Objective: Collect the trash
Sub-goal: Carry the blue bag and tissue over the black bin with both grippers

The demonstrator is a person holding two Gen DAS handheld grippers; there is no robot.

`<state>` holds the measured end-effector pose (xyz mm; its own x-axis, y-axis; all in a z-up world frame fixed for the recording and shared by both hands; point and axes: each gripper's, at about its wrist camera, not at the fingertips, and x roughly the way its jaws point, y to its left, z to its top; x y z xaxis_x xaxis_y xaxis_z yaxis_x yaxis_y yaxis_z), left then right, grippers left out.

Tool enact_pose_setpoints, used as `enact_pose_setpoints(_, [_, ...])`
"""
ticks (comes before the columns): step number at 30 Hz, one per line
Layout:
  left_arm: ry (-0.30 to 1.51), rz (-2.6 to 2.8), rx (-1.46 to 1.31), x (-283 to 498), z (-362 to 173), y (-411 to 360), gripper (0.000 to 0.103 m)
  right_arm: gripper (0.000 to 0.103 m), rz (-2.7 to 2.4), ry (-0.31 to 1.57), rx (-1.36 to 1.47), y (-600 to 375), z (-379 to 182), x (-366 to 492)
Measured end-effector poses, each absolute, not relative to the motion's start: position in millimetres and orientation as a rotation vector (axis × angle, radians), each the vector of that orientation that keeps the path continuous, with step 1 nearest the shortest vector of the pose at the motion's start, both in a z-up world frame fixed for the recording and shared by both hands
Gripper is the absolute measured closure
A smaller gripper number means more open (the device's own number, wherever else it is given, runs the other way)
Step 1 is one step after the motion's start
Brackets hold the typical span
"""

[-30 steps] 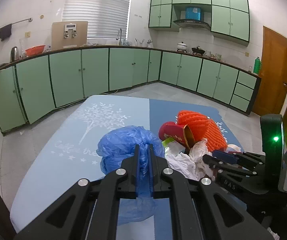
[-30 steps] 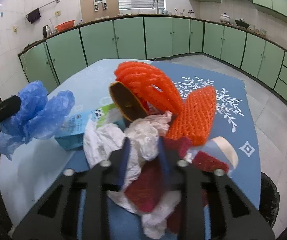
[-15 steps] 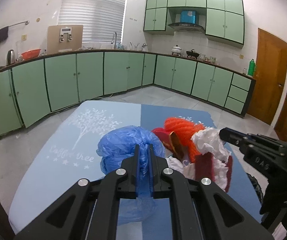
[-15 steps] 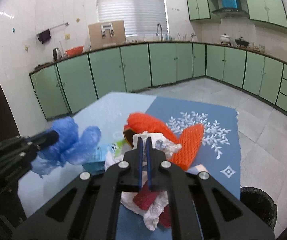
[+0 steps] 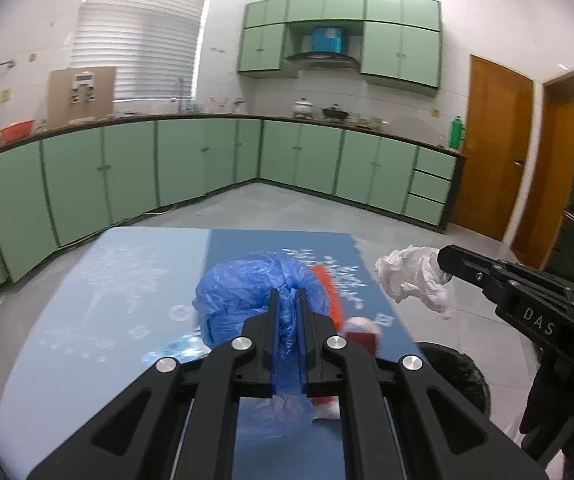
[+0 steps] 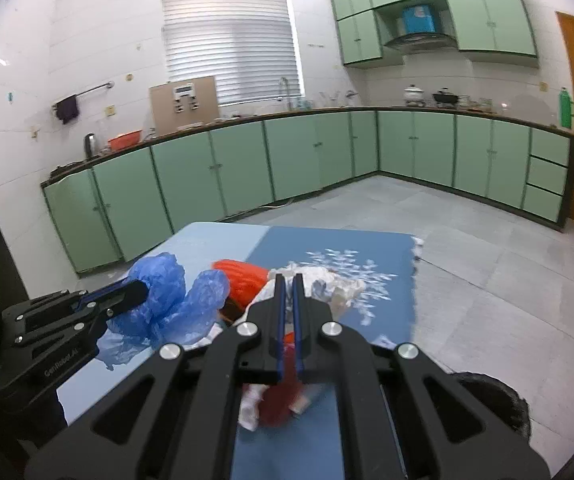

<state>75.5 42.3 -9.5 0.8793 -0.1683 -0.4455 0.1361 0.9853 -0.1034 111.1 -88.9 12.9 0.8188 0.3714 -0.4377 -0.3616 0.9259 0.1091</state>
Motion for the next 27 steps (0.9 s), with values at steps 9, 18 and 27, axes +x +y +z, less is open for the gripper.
enact_pose_setpoints(9, [0.491,-0.307,-0.053,86.1,-13.3,-24.1,0.096,0.1,0.238,0.471,0.035,-161.1,8.9,93.0])
enact_pose_setpoints(18, [0.512,-0.451,-0.021,100.5,-20.6,-98.4,0.096,0.1,0.073,0.5,0.075,-239.6,-14.8,84.9])
enact_pose_setpoints(27, [0.54,-0.537,0.0,120.9,-39.2,-158.5,0.096,0.1,-0.015,0.548,0.108,-292.7,-51.8,91.0])
